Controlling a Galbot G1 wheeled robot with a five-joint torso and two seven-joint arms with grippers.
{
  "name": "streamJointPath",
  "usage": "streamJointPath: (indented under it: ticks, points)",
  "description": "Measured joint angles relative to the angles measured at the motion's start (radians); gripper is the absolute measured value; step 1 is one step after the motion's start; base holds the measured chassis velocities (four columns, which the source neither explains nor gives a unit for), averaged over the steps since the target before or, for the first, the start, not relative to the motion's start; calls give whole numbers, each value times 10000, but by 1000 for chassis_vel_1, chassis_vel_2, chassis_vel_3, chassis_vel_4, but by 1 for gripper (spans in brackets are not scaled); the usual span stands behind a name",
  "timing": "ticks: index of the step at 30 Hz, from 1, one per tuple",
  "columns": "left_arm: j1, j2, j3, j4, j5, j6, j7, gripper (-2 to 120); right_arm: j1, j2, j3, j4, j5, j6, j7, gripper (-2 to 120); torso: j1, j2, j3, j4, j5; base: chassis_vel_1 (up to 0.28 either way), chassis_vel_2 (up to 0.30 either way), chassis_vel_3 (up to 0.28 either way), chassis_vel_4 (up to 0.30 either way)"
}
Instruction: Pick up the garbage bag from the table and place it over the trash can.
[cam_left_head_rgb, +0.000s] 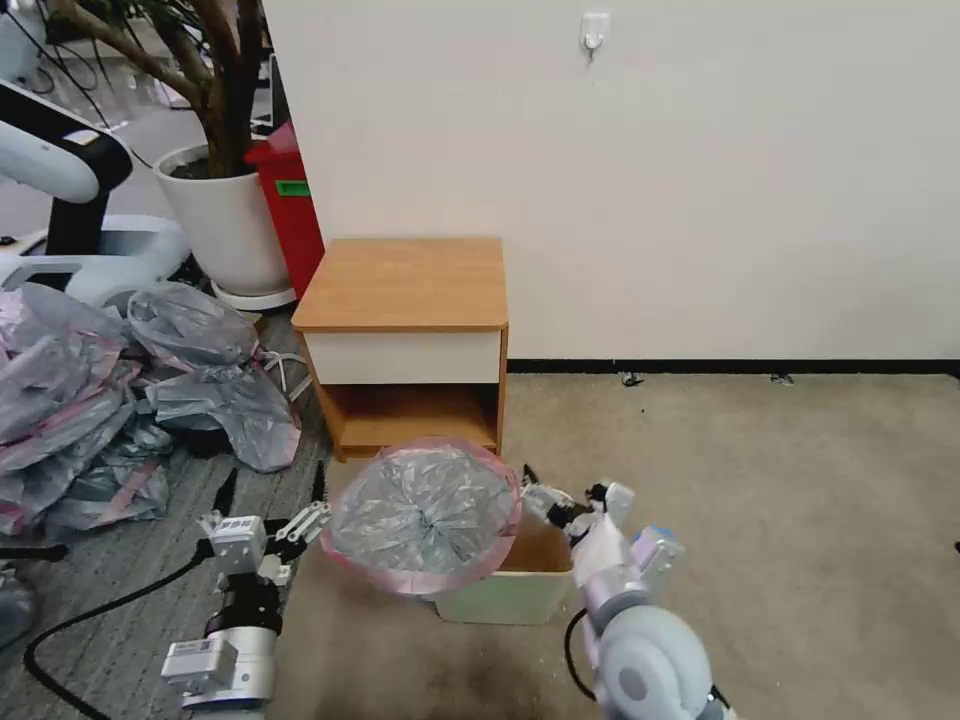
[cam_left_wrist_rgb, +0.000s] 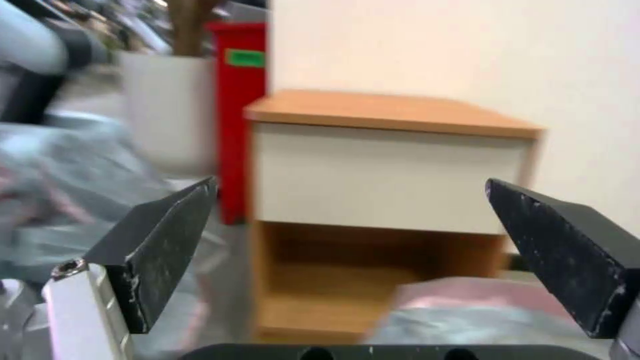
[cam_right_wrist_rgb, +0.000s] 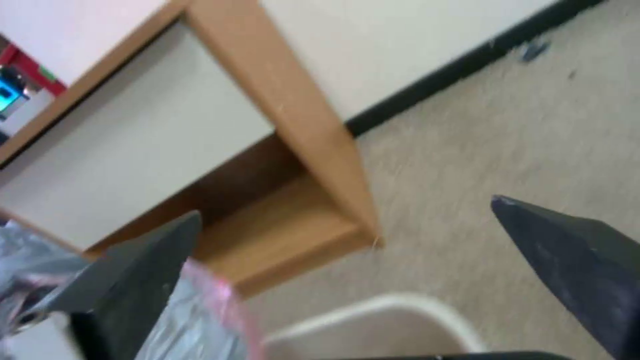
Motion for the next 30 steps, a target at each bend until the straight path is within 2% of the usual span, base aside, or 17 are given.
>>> streamJointPath:
  ticks: [1, 2, 4, 5, 8, 9, 10, 11, 13, 20, 23, 25, 30]
  points:
    - [0, 0, 0, 0, 0, 0, 0, 100, 0, 0, 0, 0, 0, 0, 0, 107, 0, 0, 0, 0, 0, 0, 0, 0, 0]
    - [54, 219, 26, -150, -591, 318, 444, 100, 38, -82, 196, 70, 1, 10, -4, 103, 0, 0, 0, 1, 0, 0, 0, 0, 0]
    - [48, 435, 83, -242, -1149, 740, 843, 100, 43, -133, 358, 163, 8, 15, -10, 101, 0, 0, 0, 0, 0, 0, 0, 0, 0]
    - [48, 435, 83, -242, -1149, 740, 843, 100, 43, -133, 358, 163, 8, 15, -10, 101, 0, 0, 0, 0, 0, 0, 0, 0, 0]
    - [-168, 718, 184, -219, -1685, 1937, 1165, 100, -34, -157, 559, 326, 15, 27, -21, 100, 0, 0, 0, 0, -1, 0, 0, 0, 0]
    - [-168, 718, 184, -219, -1685, 1937, 1165, 100, -34, -157, 559, 326, 15, 27, -21, 100, 0, 0, 0, 0, -1, 0, 0, 0, 0]
    - [-291, 769, 203, -163, -1699, 2504, 1158, 100, -99, -153, 627, 378, 16, 36, -26, 100, 0, 0, 1, 0, -2, 0, 0, 0, 0]
    - [-377, 797, 230, -125, -1717, 2851, 1140, 100, -140, -146, 663, 395, 17, 46, -29, 100, -1, 0, 0, 0, -3, 0, 0, 0, 0]
    - [-695, 883, 456, 41, -1870, 4003, 992, 100, -298, -105, 787, 413, -4, 142, -41, 100, 0, 0, 1, 0, -3, 0, 0, 0, 0]
    - [-1042, 910, 869, 297, -1675, 4938, 810, 100, -545, 0, 994, 413, -56, 281, -50, 99, 0, 0, 0, 0, -1, 0, 0, 0, 0]
    - [-1139, 869, 998, 309, -1428, 5207, 508, 99, -629, 41, 1069, 413, -86, 327, -58, 99, 0, 0, 0, 0, -1, 0, 0, 0, 0]
    - [-1254, 840, 1229, 295, -1313, 5623, 89, 99, -707, 99, 1140, 409, -114, 383, -64, 99, 0, 0, 0, 0, -1, 0, 0, 0, 0]
    - [-1452, 848, 1421, 252, -1153, 6278, -236, 96, -863, 150, 1291, 402, -171, 471, -68, 98, 0, 0, 0, 0, -1, 0, 0, 0, 0]
